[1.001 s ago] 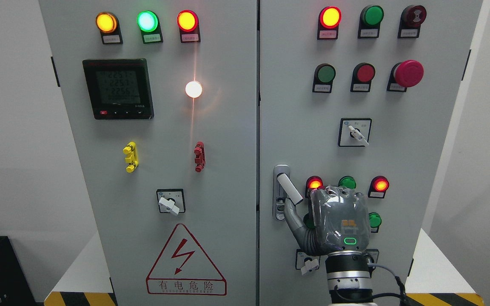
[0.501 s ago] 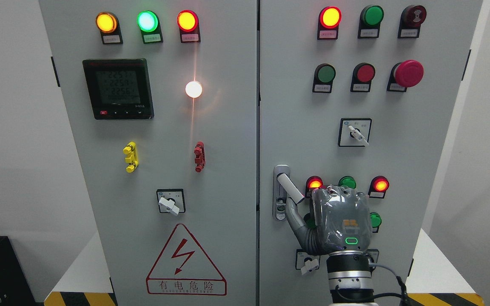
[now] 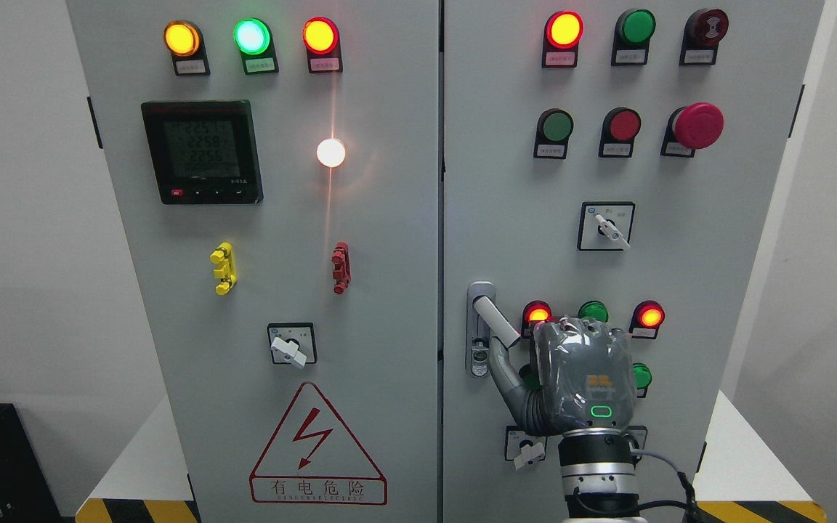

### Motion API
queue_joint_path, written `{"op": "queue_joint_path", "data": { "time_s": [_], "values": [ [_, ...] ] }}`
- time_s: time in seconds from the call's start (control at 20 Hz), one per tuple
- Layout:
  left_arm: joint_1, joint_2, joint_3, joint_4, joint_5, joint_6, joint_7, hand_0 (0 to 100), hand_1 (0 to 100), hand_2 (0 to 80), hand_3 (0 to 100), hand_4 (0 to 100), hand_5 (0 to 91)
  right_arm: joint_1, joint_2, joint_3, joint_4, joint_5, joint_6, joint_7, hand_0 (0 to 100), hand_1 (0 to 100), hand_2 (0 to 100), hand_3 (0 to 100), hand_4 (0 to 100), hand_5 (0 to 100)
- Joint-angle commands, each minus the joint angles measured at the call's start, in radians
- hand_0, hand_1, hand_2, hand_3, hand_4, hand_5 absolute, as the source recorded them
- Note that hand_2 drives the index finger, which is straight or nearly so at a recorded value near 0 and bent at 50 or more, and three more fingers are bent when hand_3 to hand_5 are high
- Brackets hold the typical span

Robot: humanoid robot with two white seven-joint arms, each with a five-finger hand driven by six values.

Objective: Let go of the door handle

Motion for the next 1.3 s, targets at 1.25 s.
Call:
{"op": "queue_joint_path", "data": {
  "time_s": [1.25],
  "values": [
    [0.0, 0.0, 0.0, 0.0, 0.0, -0.001, 0.0, 12, 56, 0.0, 0, 0, 0.0, -0.005, 0.001, -0.008, -0.006, 0.002, -0.001, -0.002, 53, 26, 93, 100, 100, 100]
  ]
}}
